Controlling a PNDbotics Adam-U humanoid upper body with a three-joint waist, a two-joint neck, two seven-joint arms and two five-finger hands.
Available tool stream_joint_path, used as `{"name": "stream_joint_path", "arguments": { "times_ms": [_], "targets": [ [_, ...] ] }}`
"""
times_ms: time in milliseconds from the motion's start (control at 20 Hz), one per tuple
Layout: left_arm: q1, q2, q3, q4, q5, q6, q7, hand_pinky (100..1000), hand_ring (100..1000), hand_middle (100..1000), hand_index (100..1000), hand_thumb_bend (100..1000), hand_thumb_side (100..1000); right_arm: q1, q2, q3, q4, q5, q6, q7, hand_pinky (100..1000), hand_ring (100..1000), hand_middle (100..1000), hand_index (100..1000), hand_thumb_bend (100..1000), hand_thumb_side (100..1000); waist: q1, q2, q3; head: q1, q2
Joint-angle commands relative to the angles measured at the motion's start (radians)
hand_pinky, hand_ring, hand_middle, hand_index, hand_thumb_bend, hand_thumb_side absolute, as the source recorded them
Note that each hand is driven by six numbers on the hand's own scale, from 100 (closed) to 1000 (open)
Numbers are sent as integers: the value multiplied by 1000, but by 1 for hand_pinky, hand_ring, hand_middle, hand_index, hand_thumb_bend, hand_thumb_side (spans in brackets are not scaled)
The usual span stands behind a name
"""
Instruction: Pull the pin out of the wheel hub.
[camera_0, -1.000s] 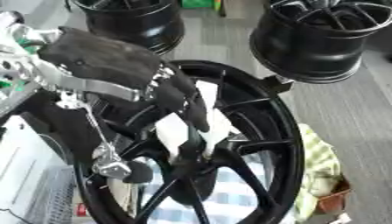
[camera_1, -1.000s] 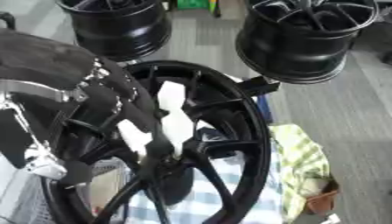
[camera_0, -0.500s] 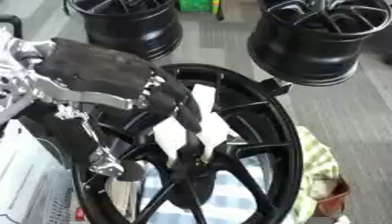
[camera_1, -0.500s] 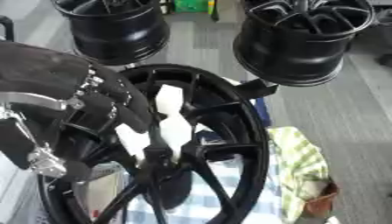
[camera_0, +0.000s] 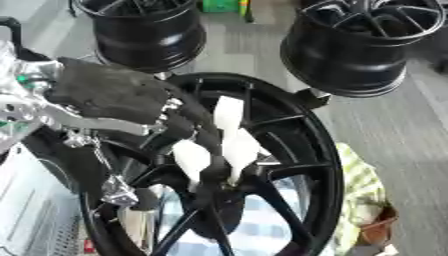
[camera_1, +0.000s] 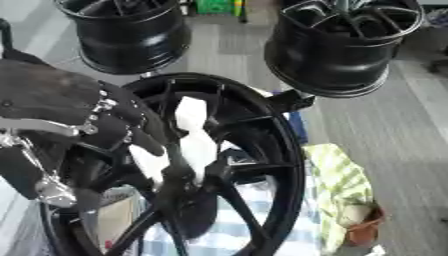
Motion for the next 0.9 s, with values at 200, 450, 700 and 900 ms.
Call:
{"name": "stream_joint_path", "arguments": {
  "times_ms": [200, 450, 700, 900],
  "targets": [
    [15, 8, 6, -5, -84, -1, -10, 899, 908, 824, 926, 400, 213, -5, -14, -7, -10, -8, -3, -9, 754, 666, 664, 767, 100, 310, -2, -12, -4, -7, -22],
    [35, -1, 14, -5, -128, 43, 21, 912, 917, 830, 925, 410, 223, 1, -12, -8, -10, -12, -1, -13, 754, 666, 663, 767, 100, 316, -3, -11, -5, -7, -23],
    [55, -10, 53, -5, -116, 64, 85, 923, 929, 821, 921, 411, 307, 1, -9, -13, -7, -12, -3, -19, 754, 665, 662, 766, 100, 316, -4, -10, -5, -11, -16],
    [65, -22, 83, -5, -12, 80, 50, 914, 913, 777, 903, 406, 414, 0, -7, -17, -2, -15, -5, -25, 754, 664, 661, 766, 100, 317, -5, -10, -6, -12, 9]
  ]
}}
